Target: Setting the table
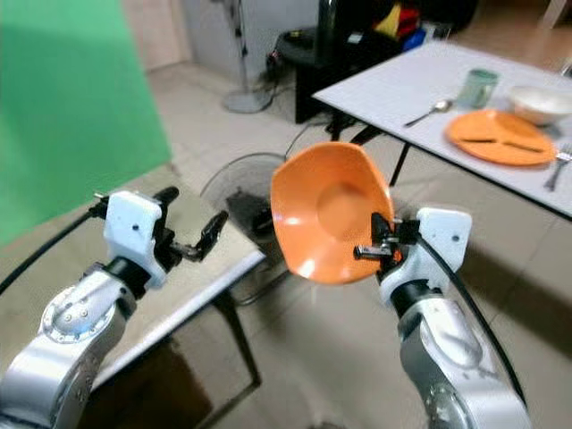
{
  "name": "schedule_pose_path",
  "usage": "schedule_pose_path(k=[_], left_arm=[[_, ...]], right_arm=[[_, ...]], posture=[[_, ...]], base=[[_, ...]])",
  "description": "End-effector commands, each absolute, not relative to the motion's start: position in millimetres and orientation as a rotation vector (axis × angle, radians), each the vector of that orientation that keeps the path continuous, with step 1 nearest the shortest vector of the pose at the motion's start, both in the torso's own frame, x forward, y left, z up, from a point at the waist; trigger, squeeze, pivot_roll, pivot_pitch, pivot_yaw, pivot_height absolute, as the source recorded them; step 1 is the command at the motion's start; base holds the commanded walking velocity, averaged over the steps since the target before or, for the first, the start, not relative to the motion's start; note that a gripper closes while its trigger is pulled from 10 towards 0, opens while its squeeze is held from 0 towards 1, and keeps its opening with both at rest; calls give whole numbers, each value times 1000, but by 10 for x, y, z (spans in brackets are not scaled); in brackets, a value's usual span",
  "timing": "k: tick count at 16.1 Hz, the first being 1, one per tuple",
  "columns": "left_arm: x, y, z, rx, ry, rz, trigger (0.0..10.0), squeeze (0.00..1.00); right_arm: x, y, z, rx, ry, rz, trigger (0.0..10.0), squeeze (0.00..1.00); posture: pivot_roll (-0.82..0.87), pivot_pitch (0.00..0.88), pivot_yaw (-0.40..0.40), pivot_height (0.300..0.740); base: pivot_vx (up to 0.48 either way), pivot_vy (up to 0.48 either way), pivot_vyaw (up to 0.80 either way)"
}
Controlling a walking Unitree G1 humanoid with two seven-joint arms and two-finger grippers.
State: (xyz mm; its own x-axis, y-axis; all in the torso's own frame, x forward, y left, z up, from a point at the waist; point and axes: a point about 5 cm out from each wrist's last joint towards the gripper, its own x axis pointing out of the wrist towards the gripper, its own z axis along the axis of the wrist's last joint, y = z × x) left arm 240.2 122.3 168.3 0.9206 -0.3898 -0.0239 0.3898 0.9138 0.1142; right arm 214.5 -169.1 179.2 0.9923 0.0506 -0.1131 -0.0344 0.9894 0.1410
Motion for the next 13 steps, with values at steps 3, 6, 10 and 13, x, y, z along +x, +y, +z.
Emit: schedule_pose_path(k=[3,6,10,13], left_arm=[[2413,1232,1678,119,0,-395,10000,0],[2411,1227,1676,124,-2,-396,10000,0],[2403,1206,1669,123,-10,-414,10000,0],[2403,1199,1664,119,-6,-429,10000,0]], right_arm=[[2140,-1696,1850,130,95,35,10000,0],[2140,-1713,1844,129,104,20,10000,0],[2139,-1757,1831,131,117,-17,10000,0],[2141,-1776,1836,133,118,-32,10000,0]], posture=[[45,0,51,740],[43,0,52,740],[33,0,55,740],[28,0,58,740]], base=[[0,0,-781],[0,0,-781],[0,0,-781],[0,0,-781]])
